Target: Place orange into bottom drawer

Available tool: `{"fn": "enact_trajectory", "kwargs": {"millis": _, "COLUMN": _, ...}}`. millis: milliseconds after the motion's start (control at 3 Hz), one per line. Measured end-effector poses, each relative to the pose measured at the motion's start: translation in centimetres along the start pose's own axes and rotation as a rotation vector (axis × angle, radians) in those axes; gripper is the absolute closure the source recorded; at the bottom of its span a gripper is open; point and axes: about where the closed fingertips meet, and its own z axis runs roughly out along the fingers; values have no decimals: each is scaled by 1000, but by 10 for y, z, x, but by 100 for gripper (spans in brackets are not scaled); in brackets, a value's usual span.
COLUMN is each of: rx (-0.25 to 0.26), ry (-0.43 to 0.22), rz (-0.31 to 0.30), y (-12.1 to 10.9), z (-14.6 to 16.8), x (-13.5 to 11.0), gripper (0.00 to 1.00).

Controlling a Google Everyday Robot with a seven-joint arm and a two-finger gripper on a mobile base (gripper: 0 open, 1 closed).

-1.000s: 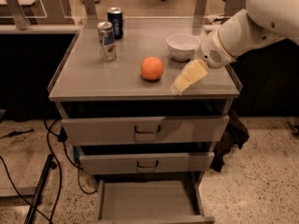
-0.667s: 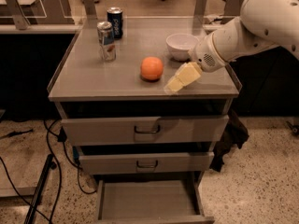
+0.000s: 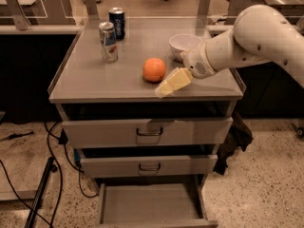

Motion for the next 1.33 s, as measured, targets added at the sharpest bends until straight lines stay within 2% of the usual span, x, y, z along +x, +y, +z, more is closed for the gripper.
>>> {"fn": "enact_trajectory", "kwargs": {"millis": 667, "rx": 30, "ry": -58, "rz": -32, "y": -4, "z": 35, "x": -3, "gripper": 0}}
{"fn": "enact_trajectory", "kwargs": {"millis": 1333, "rx": 62, "ry": -65, "rz": -48, "y": -19, "z": 63, "x": -1, "gripper": 0}}
